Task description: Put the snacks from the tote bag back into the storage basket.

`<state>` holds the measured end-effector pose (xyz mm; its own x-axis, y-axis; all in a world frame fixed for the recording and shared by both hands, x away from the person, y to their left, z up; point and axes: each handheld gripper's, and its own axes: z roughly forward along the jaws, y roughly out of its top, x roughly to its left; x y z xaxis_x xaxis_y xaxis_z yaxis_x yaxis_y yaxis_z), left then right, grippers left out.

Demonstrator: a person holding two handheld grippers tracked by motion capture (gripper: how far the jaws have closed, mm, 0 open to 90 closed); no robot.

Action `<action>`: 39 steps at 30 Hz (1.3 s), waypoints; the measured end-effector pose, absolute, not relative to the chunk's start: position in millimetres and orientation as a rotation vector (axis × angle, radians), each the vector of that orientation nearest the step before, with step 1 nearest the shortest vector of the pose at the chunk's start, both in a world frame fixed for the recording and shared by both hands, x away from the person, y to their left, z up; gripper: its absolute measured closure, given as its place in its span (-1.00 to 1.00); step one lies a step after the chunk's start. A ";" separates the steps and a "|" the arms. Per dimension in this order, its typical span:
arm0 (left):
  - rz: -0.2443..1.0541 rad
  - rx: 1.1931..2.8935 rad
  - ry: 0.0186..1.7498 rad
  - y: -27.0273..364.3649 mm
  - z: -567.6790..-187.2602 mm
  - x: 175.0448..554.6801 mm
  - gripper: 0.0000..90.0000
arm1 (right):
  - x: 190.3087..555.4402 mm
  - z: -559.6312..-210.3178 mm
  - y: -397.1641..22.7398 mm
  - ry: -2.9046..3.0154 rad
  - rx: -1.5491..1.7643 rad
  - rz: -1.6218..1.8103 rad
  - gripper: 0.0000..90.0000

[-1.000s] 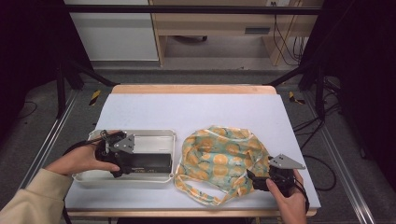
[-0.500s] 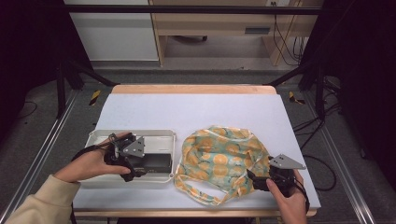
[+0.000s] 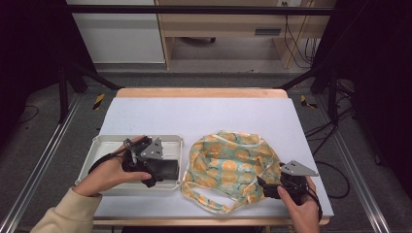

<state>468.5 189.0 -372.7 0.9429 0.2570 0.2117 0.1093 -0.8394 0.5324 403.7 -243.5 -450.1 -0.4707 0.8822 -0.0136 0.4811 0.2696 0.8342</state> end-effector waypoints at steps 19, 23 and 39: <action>0.538 2.337 0.706 215.0 -380.4 480.2 -0.84 | 403.5 -449.5 -241.4 2.070 1.206 1.084 -0.87; 0.576 2.305 0.786 234.9 -384.8 483.5 -0.84 | 403.3 -448.9 -240.1 2.068 1.195 1.083 -0.87; 0.576 2.123 1.012 300.6 -394.9 493.5 -0.86 | 403.3 -448.0 -240.3 2.067 1.190 1.075 -0.87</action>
<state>493.5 300.6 -394.9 0.5948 0.7989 0.0897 0.4850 -0.4456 0.7525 403.3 -240.3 -448.0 -0.4790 0.8765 -0.0476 0.4641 0.2989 0.8338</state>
